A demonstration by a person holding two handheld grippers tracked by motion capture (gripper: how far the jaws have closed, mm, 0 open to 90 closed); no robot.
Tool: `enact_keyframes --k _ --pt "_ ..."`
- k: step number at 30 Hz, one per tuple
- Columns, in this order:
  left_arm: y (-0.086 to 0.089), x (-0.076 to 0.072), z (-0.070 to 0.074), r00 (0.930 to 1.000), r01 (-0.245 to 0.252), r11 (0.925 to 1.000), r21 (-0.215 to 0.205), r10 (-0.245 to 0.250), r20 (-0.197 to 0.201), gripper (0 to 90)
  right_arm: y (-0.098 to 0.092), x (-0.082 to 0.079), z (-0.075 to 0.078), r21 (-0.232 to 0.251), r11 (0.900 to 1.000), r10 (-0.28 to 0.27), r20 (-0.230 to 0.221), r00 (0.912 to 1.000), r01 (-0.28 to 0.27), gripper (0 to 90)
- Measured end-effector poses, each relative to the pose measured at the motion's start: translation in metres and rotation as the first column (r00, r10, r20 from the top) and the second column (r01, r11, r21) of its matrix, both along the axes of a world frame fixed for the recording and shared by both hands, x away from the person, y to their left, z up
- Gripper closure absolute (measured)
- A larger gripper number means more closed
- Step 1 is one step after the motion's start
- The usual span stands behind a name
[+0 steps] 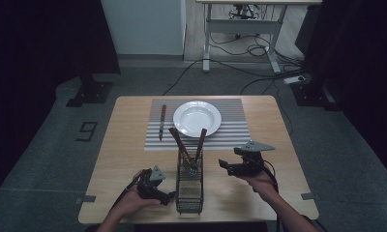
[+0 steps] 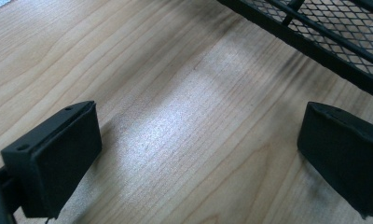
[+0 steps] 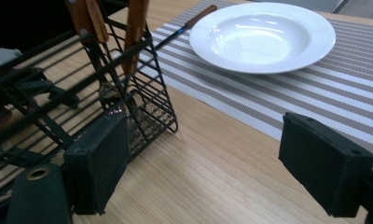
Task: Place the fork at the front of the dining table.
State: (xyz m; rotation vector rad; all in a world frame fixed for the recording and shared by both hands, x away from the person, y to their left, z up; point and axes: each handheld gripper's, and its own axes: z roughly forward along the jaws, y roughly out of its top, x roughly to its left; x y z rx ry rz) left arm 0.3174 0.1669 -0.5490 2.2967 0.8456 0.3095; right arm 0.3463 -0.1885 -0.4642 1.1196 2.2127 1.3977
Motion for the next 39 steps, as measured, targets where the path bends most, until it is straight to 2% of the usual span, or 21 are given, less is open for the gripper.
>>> enact_keyframes --k 5,12,17,25,31,39 --pt "0.0 0.0 0.0 1.0 0.001 1.0 0.001 -0.001 0.0 0.0 0.005 0.004 0.008 0.02 1.0 0.007 0.005 1.0 -0.007 16.3" --pt "0.0 0.0 0.0 1.0 0.0 1.0 0.0 0.0 0.001 0.0 0.01 0.009 0.032 0.043 0.999 0.031 0.044 0.9985 -0.033 19.2" --pt "0.0 0.0 0.0 1.0 0.0 1.0 0.0 0.0 0.001 0.0 0.012 0.014 0.041 0.05 0.998 0.035 0.052 0.998 -0.037 19.8" --pt "0.0 0.0 0.0 1.0 0.0 1.0 0.0 0.0 0.001 0.0 0.025 0.023 0.044 0.04 0.998 0.047 0.048 0.9977 -0.049 21.1" --pt "0.0 0.0 0.0 1.0 -0.001 1.0 0.0 0.001 0.001 0.0 0.04 0.026 0.047 0.036 0.997 0.072 0.067 0.9952 -0.074 21.3" --pt "0.0 0.0 0.0 1.0 -0.001 1.0 0.0 0.001 0.0 0.0 0.053 0.033 0.045 0.026 0.996 0.078 0.059 0.9952 -0.08 22.5"
